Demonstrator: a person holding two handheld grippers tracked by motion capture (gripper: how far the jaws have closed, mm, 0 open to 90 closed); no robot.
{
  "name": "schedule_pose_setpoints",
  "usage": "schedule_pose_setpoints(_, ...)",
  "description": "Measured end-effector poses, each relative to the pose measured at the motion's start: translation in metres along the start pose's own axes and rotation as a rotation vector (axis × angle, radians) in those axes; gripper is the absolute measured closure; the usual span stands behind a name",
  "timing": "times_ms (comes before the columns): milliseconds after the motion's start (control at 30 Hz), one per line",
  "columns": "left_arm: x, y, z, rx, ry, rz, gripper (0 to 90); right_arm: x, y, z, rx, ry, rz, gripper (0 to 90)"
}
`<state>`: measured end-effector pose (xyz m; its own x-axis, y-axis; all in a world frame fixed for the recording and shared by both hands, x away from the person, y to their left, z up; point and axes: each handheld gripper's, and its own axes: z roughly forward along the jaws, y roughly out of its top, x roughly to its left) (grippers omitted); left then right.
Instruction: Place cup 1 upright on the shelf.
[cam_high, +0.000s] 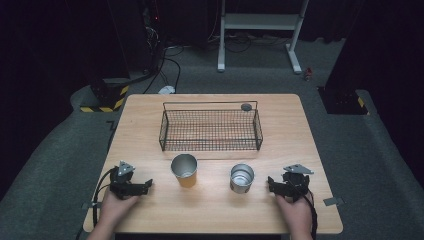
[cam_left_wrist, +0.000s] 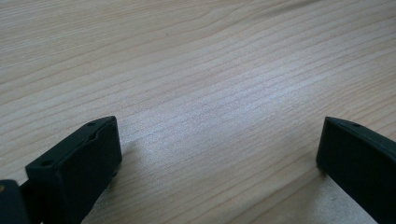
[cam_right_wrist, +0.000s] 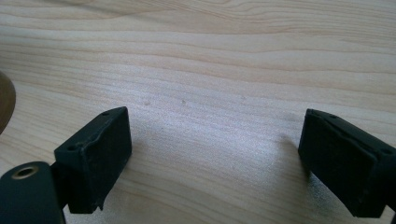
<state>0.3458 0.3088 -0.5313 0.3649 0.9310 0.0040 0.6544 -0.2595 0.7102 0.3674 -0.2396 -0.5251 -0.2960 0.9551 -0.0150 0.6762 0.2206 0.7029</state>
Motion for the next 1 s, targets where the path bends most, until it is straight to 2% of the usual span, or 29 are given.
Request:
schedule_pose_setpoints(867,0.0011,0.0009,0.0001,0.000,0.001,-0.004,0.7,0.0002,0.0000,0.0000,0.001,0.000,0.005,9.6)
schedule_pose_setpoints(1000,0.0035,0.0010,-0.0038,-0.015,-0.001,-0.005,0.7,0.0001,0.0000,0.0000,0.001,0.000,0.005,9.6)
